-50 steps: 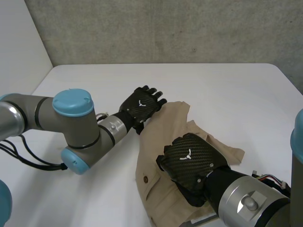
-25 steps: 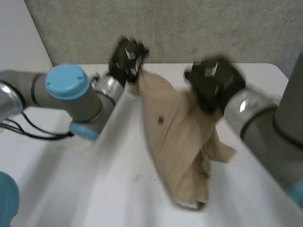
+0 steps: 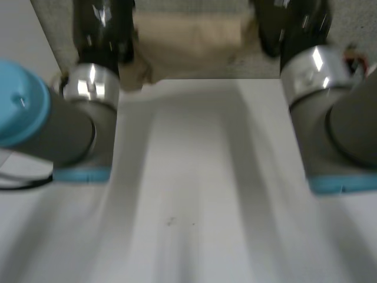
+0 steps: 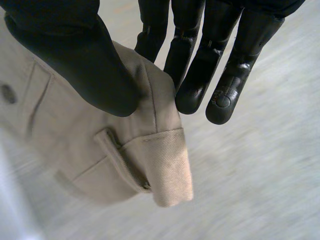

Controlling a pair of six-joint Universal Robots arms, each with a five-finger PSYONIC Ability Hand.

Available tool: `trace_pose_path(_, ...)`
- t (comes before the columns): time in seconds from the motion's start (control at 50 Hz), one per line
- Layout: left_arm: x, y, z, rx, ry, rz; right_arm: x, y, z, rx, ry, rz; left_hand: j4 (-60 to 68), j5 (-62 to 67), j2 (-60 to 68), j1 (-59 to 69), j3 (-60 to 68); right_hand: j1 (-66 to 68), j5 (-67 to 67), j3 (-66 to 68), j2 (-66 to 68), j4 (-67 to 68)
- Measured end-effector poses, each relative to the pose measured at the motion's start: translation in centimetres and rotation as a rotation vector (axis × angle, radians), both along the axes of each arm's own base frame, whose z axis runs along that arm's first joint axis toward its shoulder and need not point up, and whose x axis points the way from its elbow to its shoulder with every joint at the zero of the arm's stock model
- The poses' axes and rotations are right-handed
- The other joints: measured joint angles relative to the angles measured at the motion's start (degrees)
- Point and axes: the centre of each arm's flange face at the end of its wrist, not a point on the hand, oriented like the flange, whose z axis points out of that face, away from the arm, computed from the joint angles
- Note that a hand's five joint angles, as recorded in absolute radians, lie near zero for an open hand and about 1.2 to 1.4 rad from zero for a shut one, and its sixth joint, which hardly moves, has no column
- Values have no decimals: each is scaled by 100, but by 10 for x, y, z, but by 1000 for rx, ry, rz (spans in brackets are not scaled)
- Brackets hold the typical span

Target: Fold the shorts.

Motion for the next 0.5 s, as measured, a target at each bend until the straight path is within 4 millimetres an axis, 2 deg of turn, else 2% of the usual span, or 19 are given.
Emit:
trace_pose_path(0.04, 5, 11, -37, 99, -67, -6, -3, 3, -42, 139, 58, 6, 0, 0, 0, 0, 0, 0, 0, 0, 0, 0)
trace_pose_path(0.06, 5, 11, -37, 99, -67, -6, -3, 3, -42, 139, 58, 6, 0, 0, 0, 0, 0, 0, 0, 0, 0, 0)
trace_pose_path(0.1, 12, 26, -80, 212, -144, -17, -8, 7, -88, 290, 105, 10, 0, 0, 2, 0, 0, 0, 0, 0, 0, 0)
trace_pose_path(0.12, 12, 26, -80, 212, -144, -17, -8, 7, -88, 290, 105, 10, 0, 0, 2, 0, 0, 0, 0, 0, 0, 0)
trace_pose_path(0.14, 14, 33, -95, 253, -173, -22, -9, 8, -98, 323, 114, 10, 0, 0, 2, 0, 1, 0, 0, 0, 0, 0)
trace_pose_path(0.16, 17, 43, -112, 301, -208, -31, -12, 11, -119, 393, 128, 10, 0, 0, 2, 0, 1, 0, 0, 0, 0, 0)
trace_pose_path(0.18, 19, 51, -125, 339, -235, -38, -13, 13, -127, 418, 133, 10, 0, 0, 2, 0, 1, 0, 0, 0, 0, 0)
trace_pose_path(0.2, 19, 51, -125, 339, -235, -38, -13, 13, -127, 418, 133, 10, 0, 0, 2, 0, 1, 0, 0, 0, 0, 0)
trace_pose_path(0.22, 22, 66, -145, 407, -285, -55, -17, 17, -147, 495, 142, 10, 1, 0, 2, 0, 2, 0, 0, 0, 0, 1)
trace_pose_path(0.3, 28, 89, -160, 497, -351, -81, -21, 22, -160, 559, 150, 12, 1, 0, 3, 0, 2, 0, 0, 0, 0, 1)
trace_pose_path(0.38, 37, 112, -148, 574, -395, -108, -24, 29, -166, 611, 171, 25, -844, -496, -846, -542, -823, 0, 0, 0, 0, 1)
trace_pose_path(0.4, 38, 115, -145, 583, -397, -112, -24, 30, -166, 617, 174, 28, -2359, -1983, -2369, -2399, -2319, 0, 0, 0, 0, 1)
trace_pose_path(0.42, 38, 115, -145, 583, -397, -112, -24, 30, -166, 617, 174, 28, -2359, -1983, -2369, -2399, -2319, 0, 0, 0, 0, 1)
trace_pose_path(0.44, 42, 123, -132, 610, -393, -125, -25, 35, -166, 635, 186, 41, -3999, -3639, -4060, -4154, -3998, 0, 0, 0, 0, 1)
trace_pose_path(0.46, 43, 124, -129, 616, -390, -128, -26, 36, -166, 639, 189, 44, -3999, -3639, -4060, -4154, -3998, 0, 0, 0, 0, 1)
trace_pose_path(0.48, 46, 128, -120, 632, -378, -138, -27, 39, -167, 649, 197, 55, -4613, -4272, -4592, -4510, -4520, 0, 0, 0, 0, 1)
trace_pose_path(0.5, 46, 128, -120, 632, -378, -138, -27, 39, -167, 649, 197, 55, -4613, -4272, -4592, -4510, -4520, 0, 0, 0, 0, 1)
